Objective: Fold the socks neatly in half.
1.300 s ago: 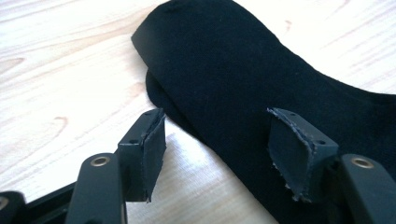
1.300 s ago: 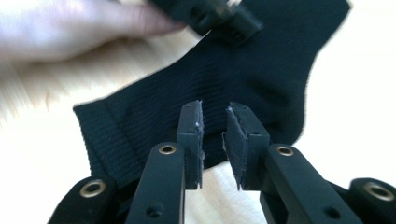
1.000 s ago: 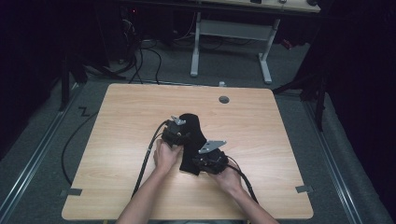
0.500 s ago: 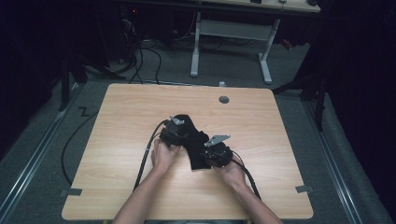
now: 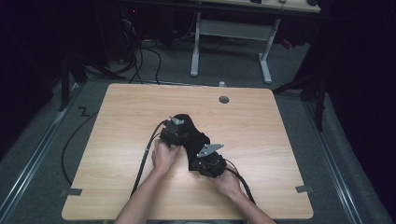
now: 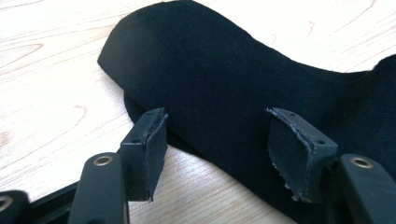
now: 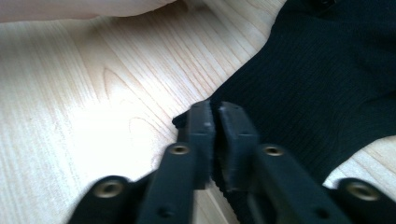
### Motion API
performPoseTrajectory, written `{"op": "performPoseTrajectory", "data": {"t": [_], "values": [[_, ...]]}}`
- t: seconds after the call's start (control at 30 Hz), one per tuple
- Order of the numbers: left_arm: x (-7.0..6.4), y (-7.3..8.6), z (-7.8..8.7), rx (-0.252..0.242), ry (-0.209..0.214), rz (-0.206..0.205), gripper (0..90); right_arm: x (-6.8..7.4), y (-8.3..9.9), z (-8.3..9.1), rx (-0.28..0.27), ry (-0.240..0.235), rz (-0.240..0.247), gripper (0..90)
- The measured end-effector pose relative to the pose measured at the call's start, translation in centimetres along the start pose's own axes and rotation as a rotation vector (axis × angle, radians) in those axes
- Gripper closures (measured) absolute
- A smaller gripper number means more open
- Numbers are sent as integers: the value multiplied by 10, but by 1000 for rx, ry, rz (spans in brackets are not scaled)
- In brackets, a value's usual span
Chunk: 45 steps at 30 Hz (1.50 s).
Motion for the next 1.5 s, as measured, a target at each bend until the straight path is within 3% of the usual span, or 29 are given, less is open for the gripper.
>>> {"op": "performPoseTrajectory", "data": {"t": [0.1,0.3,0.43,0.47,0.57,0.6,0.63,0.7,0.77,0.83,0.93,1.23,1.43,1.5], "values": [[0,0,0,2,0,0,386,1,-3,4,9,13,20,872],[-1,0,0,5,-2,-1,394,10,-18,21,-49,-4,22,870],[0,0,0,1,-2,-2,394,15,-15,13,-22,-14,39,848],[0,0,0,1,-1,-5,394,15,-8,4,21,-38,32,779],[0,0,0,-3,2,-9,394,14,-6,2,16,-36,27,705],[0,0,0,-5,7,-10,394,9,-10,8,-25,-14,4,673],[0,0,0,-5,7,-10,393,9,-10,8,-25,-14,4,673],[0,0,0,-4,11,-12,393,-9,-18,17,-80,57,-46,678],[0,0,0,-2,8,-25,394,-17,-19,16,-77,79,-64,686],[0,0,1,6,22,-26,395,-36,-17,6,-74,105,-128,712],[1,1,3,15,38,-26,395,-43,-8,-7,-27,113,-164,731],[8,-1,9,1,57,-5,399,-32,-1,-8,-8,110,-96,721],[19,-1,13,-6,62,31,427,-24,2,-7,-13,98,-66,703],[21,-2,14,-11,81,49,445,-23,3,-7,-15,94,-64,697]]}}
Point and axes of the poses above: each handheld gripper's, and its own axes: z roughly backward along the jaws, y roughly out of its underside, x roughly to its left, the point moved 8 cm from there along -z, roughly forward along the jaws, and after that the axes turned 1 degree about -z, right-handed, at the moved point
